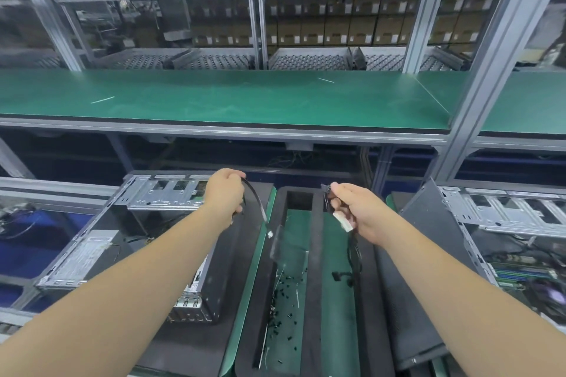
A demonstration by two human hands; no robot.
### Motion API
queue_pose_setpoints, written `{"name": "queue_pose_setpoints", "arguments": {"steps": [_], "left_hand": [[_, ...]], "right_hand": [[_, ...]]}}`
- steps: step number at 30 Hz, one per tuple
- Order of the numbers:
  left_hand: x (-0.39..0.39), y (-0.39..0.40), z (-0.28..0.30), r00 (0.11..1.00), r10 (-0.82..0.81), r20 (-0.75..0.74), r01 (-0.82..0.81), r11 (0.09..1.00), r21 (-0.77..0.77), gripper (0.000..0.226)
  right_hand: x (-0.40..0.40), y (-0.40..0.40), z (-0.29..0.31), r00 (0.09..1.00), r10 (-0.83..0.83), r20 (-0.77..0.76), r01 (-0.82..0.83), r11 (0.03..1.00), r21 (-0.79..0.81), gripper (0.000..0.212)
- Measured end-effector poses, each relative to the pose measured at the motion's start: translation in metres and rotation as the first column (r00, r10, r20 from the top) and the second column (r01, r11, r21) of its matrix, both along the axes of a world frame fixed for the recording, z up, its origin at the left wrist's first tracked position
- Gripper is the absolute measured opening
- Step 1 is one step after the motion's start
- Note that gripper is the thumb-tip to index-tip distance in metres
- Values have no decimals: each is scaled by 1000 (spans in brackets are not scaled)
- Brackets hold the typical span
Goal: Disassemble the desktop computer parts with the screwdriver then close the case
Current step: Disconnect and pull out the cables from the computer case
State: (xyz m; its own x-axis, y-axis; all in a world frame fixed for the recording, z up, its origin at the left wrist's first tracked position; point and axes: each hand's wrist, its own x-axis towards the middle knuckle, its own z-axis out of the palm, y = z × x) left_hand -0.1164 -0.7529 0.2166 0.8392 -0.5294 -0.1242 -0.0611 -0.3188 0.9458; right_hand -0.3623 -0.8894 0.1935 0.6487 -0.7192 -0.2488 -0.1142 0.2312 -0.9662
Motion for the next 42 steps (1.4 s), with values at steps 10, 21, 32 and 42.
{"name": "queue_pose_setpoints", "arguments": {"steps": [10,21,32,42], "left_hand": [[-34,6,-44,862,-499,89,457,841,288,18],[-59,-2,-42,896,-445,-2,433,870,234,20],[-103,-12,-31,750,-640,-167,644,765,-37,31],[-52,-11,-4,629,-533,-566,390,846,-364,16]], "right_hand": [[4,9,8,982,73,174,-95,988,122,26],[4,13,10,982,63,177,-90,985,149,18],[16,17,11,990,-102,100,97,994,53,14],[-20,-5,3,924,247,-293,-287,953,-100,25]]}}
